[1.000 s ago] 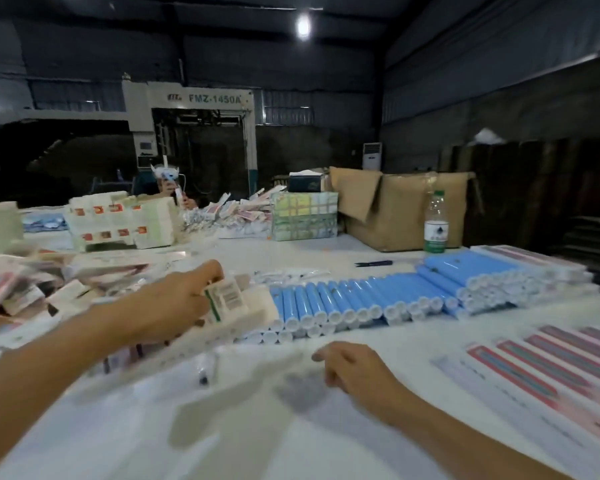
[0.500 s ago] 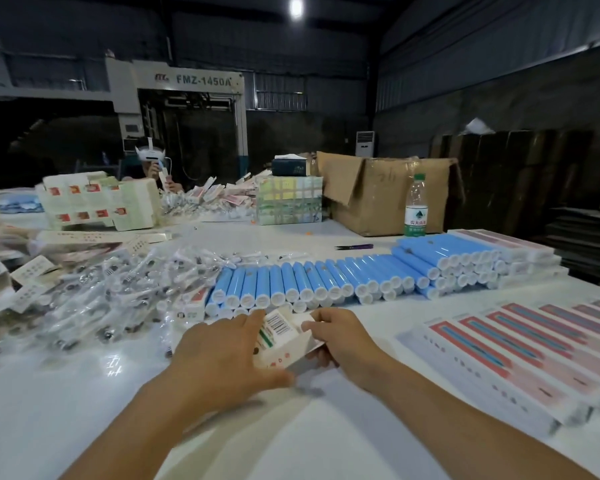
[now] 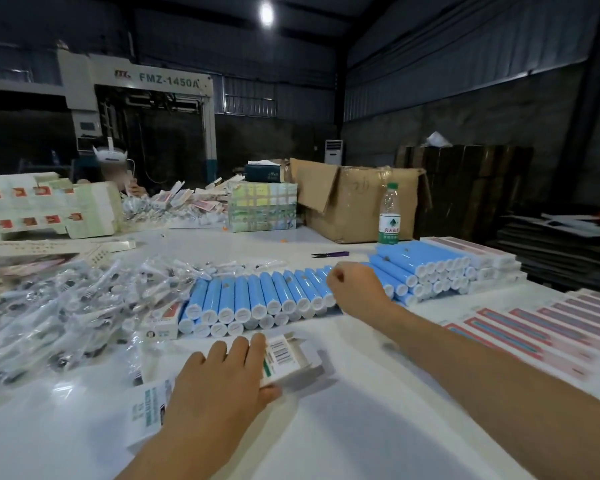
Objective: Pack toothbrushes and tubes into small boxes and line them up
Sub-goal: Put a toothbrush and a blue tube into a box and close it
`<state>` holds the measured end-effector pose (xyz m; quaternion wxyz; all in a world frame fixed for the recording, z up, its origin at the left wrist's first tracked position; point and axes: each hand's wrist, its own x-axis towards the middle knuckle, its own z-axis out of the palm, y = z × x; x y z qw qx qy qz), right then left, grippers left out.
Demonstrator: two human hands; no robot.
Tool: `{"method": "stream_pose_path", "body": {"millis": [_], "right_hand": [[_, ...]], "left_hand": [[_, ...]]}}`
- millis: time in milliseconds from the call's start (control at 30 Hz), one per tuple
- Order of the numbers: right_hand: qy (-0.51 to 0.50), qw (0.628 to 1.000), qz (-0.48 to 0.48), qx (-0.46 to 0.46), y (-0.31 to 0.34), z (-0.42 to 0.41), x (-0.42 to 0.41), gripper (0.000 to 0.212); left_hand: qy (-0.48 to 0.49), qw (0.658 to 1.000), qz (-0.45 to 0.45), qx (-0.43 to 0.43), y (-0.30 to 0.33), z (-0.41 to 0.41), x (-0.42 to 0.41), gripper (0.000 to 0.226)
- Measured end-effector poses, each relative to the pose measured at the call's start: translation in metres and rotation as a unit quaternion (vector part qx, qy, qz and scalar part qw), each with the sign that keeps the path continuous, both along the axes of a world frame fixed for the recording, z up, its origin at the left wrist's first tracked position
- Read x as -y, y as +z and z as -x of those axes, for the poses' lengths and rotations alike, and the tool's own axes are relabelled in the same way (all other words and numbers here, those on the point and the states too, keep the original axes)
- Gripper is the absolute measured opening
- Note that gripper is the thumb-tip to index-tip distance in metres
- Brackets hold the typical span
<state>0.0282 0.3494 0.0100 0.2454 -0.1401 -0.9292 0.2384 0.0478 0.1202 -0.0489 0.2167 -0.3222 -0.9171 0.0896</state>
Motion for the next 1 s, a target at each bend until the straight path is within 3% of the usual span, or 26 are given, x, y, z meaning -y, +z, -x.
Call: {"method": "stream_pose_path", "body": {"millis": [133,233,300,433,633,733,833,900,933,1000], "right_hand": [[-0.105,0.981,-0.151,0.058,0.03,0.035,-0.071,0.024],[-0.213,0.937,-0.239,0.141,0.032,0.053,-0.111,0.028],[-0.264,0.915,-0.236,0.193,0.026,0.062,-0.125,0.034],[-0.278,0.895,-0.249,0.242,0.018,0.079,-0.142,0.037],[-0.237,0.914,-0.211,0.254,0.019,0.09,-0.145,0.031],[-0.212,0.93,-0.216,0.206,0.025,0.089,-0.132,0.017],[-0.172,0.972,-0.144,0.068,0.045,0.074,-0.104,0.026],[-0.105,0.993,-0.036,-0.039,0.055,0.054,-0.076,0.016],[-0.055,0.993,0.053,-0.088,0.056,0.04,-0.059,0.013],[0.06,0.946,0.267,-0.173,0.048,0.007,-0.027,0.043]], "left_hand": [[0.006,1.0,-0.014,0.026,0.003,-0.006,-0.011,0.079],[-0.026,0.997,-0.061,0.043,0.012,-0.007,-0.014,0.09],[-0.075,0.993,-0.093,0.005,0.008,-0.002,-0.017,0.081],[-0.052,0.993,-0.108,-0.016,0.002,0.015,-0.016,0.082],[-0.028,0.995,-0.089,0.022,0.0,0.021,-0.011,0.083],[-0.032,0.996,-0.084,0.016,0.003,0.022,-0.009,0.085],[0.011,0.994,-0.08,0.07,0.01,0.017,-0.009,0.091],[-0.003,0.996,-0.089,0.027,0.002,0.02,-0.005,0.08],[-0.004,0.996,-0.085,0.026,0.002,0.019,-0.004,0.077],[-0.004,0.996,-0.083,0.016,0.002,0.018,-0.002,0.074]]}}
